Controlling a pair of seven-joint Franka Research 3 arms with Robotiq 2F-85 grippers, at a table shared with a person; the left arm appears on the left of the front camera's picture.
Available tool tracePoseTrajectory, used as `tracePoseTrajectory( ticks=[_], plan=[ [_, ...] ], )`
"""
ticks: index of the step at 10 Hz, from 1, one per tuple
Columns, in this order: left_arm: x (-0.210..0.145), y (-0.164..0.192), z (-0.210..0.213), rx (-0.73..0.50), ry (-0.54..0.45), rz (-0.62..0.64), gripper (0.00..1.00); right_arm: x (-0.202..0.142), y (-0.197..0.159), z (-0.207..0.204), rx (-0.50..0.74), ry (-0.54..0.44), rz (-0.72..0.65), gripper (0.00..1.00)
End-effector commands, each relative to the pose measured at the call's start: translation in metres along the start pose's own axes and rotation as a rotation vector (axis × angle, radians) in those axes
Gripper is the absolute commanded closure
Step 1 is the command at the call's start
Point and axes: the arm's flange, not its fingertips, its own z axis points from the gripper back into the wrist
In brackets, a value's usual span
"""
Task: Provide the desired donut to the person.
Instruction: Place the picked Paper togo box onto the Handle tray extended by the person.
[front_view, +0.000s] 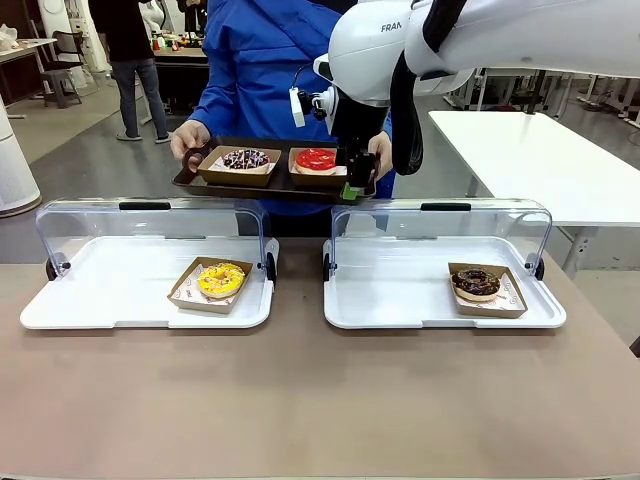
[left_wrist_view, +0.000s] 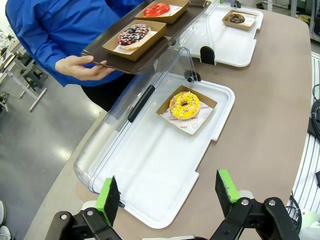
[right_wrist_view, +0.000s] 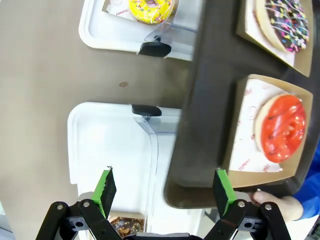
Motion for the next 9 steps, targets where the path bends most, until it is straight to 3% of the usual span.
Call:
tracePoseTrajectory(
  ticks=[1, 3, 4, 7, 9],
  plan=[
    [0.001, -0.002, -0.001, -0.004, -0.010, 0.022, 0.00, -0.002, 0.001, -0.003, -0.010, 0.005, 0.005, 0.00],
    [0.001, -0.002, -0.001, -0.004, -0.010, 0.022, 0.00, 0.000, 0.000, 0.000, 0.000, 0.000, 0.000, 0.00],
    [0.001, -0.002, -0.001, -0.004, -0.010, 0.022, 0.00, -0.016, 0.008, 0.021, -0.020, -0.182, -0.181, 0.00],
    [0.001, -0.002, -0.001, -0.004, -0.010, 0.022, 0.00, -0.105, 0.097, 0.111, -0.121, -0.386, -0.369, 0.00],
    [0.001, -0.002, -0.001, -0.004, -0.010, 0.022, 0.00, -0.164, 0.162, 0.144, -0.139, -0.511, -0.432, 0.00]
  ],
)
